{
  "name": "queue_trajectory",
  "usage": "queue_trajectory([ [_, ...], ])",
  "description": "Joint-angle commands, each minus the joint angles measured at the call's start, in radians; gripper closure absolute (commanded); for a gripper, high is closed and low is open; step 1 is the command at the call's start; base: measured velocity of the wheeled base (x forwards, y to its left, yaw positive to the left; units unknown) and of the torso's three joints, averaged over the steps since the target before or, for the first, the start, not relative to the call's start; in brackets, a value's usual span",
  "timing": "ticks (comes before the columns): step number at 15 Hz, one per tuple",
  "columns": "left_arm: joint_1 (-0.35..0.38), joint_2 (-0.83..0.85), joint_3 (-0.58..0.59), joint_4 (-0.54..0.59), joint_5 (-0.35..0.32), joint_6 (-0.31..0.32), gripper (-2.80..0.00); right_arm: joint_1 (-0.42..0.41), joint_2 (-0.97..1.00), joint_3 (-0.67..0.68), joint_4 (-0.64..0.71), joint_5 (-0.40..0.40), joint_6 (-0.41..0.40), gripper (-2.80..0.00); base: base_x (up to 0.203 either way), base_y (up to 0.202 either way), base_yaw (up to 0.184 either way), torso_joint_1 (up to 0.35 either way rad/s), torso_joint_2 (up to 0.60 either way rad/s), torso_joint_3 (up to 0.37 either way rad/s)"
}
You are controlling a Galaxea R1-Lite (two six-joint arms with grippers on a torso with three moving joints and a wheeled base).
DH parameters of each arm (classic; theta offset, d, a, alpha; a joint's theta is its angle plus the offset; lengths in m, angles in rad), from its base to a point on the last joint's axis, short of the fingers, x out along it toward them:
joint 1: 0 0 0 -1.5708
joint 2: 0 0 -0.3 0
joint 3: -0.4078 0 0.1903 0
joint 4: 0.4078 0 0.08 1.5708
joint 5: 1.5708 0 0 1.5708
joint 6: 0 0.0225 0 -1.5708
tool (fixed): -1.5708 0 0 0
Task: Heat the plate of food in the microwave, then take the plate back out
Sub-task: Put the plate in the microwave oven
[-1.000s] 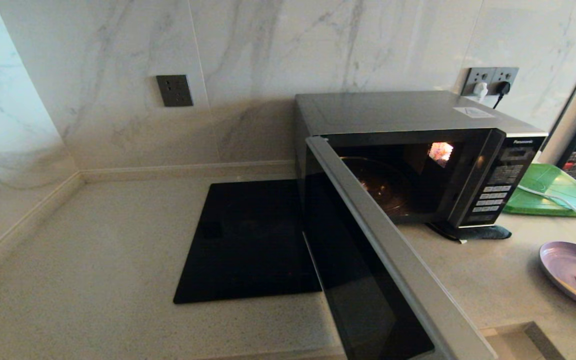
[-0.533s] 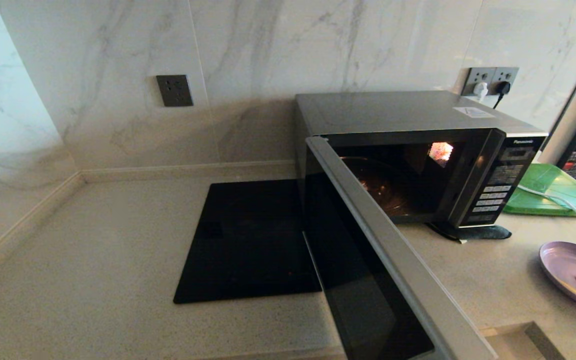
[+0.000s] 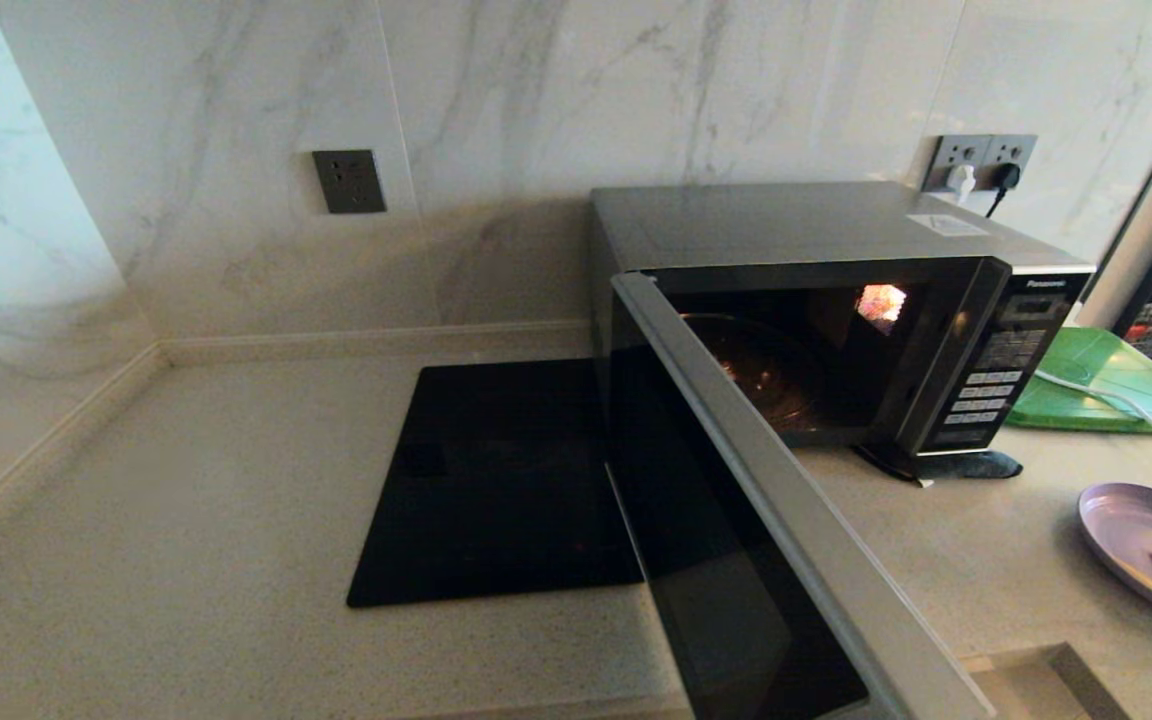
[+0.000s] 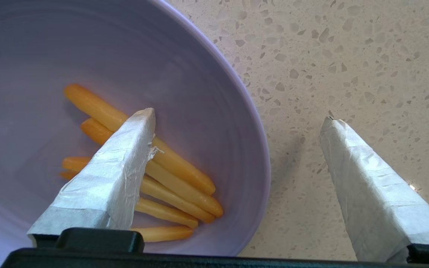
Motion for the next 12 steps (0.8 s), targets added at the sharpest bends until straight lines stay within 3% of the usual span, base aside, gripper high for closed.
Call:
queue_trajectory([
  [1, 0.0, 0.0, 0.0, 0.0, 0.001, -0.001, 0.0, 0.0, 0.008, -0.001, 0.005, 0.0, 0.004, -2.8, 0.0, 0.0, 0.0, 0.0, 0.0, 0.0],
  [2, 0.0, 0.0, 0.0, 0.0, 0.0, -0.001, 0.0, 0.0, 0.008, -0.001, 0.006, 0.001, 0.004, -2.8, 0.0, 0.0, 0.0, 0.0, 0.0, 0.0],
  [3, 0.0, 0.0, 0.0, 0.0, 0.0, -0.001, 0.0, 0.001, 0.01, -0.003, 0.006, 0.001, 0.004, 0.0, 0.0, 0.0, 0.0, 0.0, 0.0, 0.0],
  [12, 0.0, 0.0, 0.0, 0.0, 0.0, -0.001, 0.0, 0.002, 0.007, -0.009, 0.006, 0.001, 0.004, 0.0, 0.0, 0.0, 0.0, 0.0, 0.0, 0.0],
])
